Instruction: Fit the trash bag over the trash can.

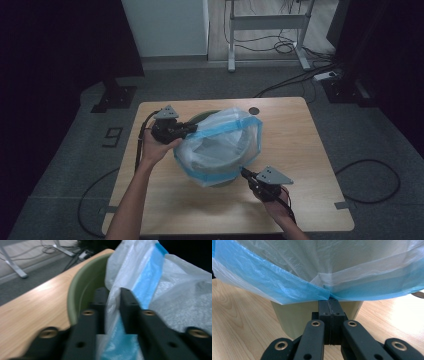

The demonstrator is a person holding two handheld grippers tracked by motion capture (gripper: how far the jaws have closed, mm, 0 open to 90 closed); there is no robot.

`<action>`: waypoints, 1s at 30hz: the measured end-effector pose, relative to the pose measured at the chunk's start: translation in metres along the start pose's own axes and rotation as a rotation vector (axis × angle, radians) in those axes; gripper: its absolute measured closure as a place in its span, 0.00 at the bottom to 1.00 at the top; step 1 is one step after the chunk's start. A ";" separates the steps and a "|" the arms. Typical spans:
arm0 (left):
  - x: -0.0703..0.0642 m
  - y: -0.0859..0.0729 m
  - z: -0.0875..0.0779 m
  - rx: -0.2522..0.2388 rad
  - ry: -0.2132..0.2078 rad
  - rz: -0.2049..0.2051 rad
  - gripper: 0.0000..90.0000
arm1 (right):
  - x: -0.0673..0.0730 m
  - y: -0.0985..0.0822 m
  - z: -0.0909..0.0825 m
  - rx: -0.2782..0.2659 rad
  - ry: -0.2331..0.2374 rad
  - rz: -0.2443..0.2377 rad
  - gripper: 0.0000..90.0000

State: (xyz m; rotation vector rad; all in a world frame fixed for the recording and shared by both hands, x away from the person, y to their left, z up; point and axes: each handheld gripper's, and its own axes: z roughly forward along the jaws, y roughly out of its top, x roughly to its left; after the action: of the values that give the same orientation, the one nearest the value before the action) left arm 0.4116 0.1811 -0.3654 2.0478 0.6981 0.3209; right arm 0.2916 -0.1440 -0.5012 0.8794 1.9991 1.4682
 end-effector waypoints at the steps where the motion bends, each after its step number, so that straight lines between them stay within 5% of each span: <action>1: 0.000 0.001 0.001 0.004 0.011 0.005 1.00 | 0.000 0.000 -0.001 -0.003 -0.001 -0.002 0.99; 4: 0.002 0.003 0.000 -0.014 0.048 0.008 1.00 | -0.001 0.001 -0.003 -0.009 -0.006 0.002 0.99; 10: 0.020 0.011 0.000 -0.045 0.133 -0.081 1.00 | -0.003 0.003 -0.007 -0.019 -0.013 0.004 0.99; 15: 0.043 0.015 0.005 -0.034 0.160 -0.160 1.00 | -0.005 0.004 -0.009 -0.030 -0.007 0.003 0.99; 23: 0.072 0.007 0.018 -0.007 0.174 -0.241 1.00 | -0.012 0.007 -0.012 -0.048 0.003 0.003 0.99; 30: 0.077 -0.012 0.046 0.086 0.134 -0.267 1.00 | -0.015 0.000 -0.007 -0.027 0.018 0.005 0.99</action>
State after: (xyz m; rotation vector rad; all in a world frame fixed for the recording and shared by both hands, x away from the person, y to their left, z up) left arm 0.4911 0.1999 -0.4034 1.9962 1.0715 0.2786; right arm 0.2961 -0.1596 -0.4991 0.8630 1.9867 1.5078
